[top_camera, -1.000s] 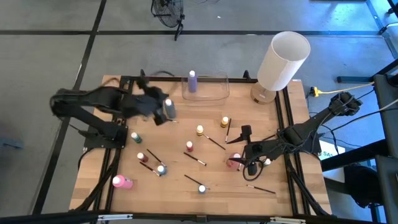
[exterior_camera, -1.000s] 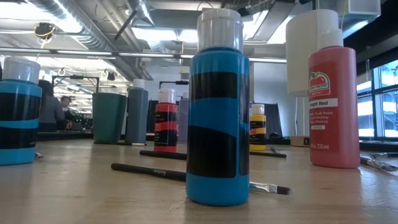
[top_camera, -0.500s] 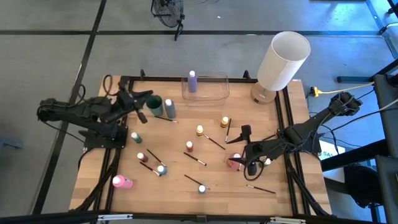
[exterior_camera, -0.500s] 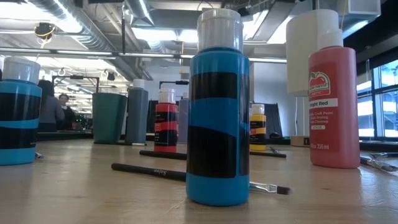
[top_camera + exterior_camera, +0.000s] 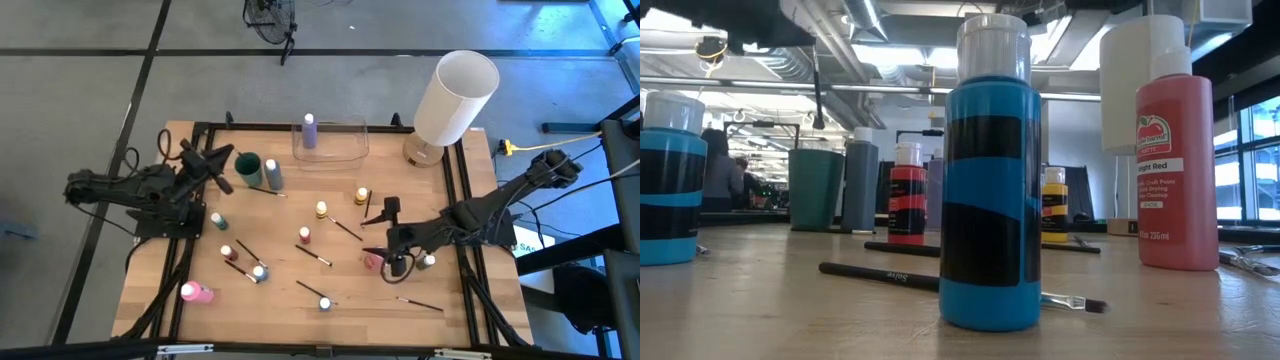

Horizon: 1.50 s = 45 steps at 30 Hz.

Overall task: Pick & Place Paint Supplies
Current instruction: Put the silver paint brush into the green cup

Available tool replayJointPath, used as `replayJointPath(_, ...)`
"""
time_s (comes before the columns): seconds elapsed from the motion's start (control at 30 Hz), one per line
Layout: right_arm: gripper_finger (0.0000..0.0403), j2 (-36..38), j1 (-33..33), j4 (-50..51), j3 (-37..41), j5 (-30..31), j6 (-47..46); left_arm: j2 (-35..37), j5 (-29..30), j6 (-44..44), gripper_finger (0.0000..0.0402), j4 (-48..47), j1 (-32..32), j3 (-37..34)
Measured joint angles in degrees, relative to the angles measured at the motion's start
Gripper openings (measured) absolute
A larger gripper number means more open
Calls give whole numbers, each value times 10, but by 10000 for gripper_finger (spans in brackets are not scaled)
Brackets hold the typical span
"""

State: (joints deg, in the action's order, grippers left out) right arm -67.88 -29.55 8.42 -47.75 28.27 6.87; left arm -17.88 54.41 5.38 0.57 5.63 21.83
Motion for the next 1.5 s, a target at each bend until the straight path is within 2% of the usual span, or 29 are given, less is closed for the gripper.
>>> replayJointPath(0.17, 300, -4, 10, 0, 0, -2, 0, 2, -1, -1, 2, 28, -23, -38)
replayJointPath(0.27, 300, -4, 13, -1, 0, -23, 0, 12, -2, -1, 2, 45, -43, -52)
replayJointPath(0.43, 300, -4, 13, -1, 0, -33, 0, 18, -82, -19, 2, 42, -71, -55)
replayJointPath(0.7, 300, -4, 14, -5, 0, -33, 0, -14, -94, -73, 2, -7, -92, -55)
replayJointPath(0.97, 300, -4, 14, -5, 0, -33, 0, -62, -96, -105, 2, -9, -106, -55)
replayJointPath(1.33, 300, -5, 14, -5, 0, -35, 0, -80, -159, -112, 2, -7, -153, -55)
replayJointPath(1.5, 300, -5, 14, -5, 0, -35, 0, -74, -179, -108, 2, 62, -164, -111)
